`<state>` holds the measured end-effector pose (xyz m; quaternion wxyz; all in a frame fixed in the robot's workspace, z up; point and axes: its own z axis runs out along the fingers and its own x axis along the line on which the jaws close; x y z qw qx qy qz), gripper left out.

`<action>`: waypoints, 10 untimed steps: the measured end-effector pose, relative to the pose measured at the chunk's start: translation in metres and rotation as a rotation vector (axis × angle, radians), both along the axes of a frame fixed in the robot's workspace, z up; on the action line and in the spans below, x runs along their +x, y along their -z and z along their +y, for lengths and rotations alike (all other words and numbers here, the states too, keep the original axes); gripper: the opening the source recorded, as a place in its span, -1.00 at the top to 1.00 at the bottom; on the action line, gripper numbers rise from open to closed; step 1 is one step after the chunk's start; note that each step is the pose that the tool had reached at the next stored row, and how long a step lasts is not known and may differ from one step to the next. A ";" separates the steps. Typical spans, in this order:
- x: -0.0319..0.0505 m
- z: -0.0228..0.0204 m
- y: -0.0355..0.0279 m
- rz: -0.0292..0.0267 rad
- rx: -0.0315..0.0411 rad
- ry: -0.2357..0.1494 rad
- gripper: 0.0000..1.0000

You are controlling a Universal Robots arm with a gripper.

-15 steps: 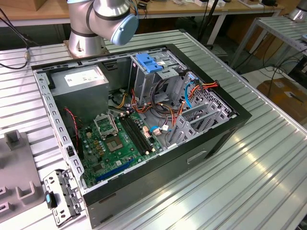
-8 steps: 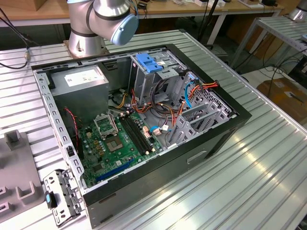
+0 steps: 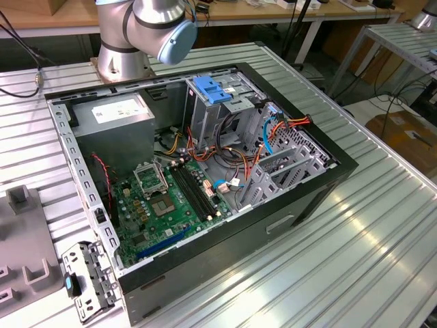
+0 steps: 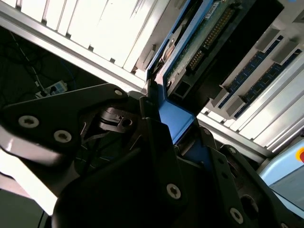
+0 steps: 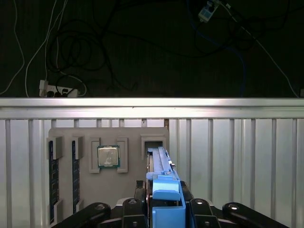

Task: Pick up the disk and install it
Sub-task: 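Pick up the disk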

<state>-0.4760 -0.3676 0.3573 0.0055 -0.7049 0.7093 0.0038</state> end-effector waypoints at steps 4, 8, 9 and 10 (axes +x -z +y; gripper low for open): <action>0.0000 0.0000 -0.0007 -0.0001 0.0000 0.000 0.26; 0.0000 0.0000 -0.0013 -0.0001 0.0000 0.000 0.26; 0.0000 0.0000 -0.0016 -0.0001 0.0000 0.000 0.26; 0.0000 0.0000 -0.0016 -0.0002 0.0001 0.000 0.26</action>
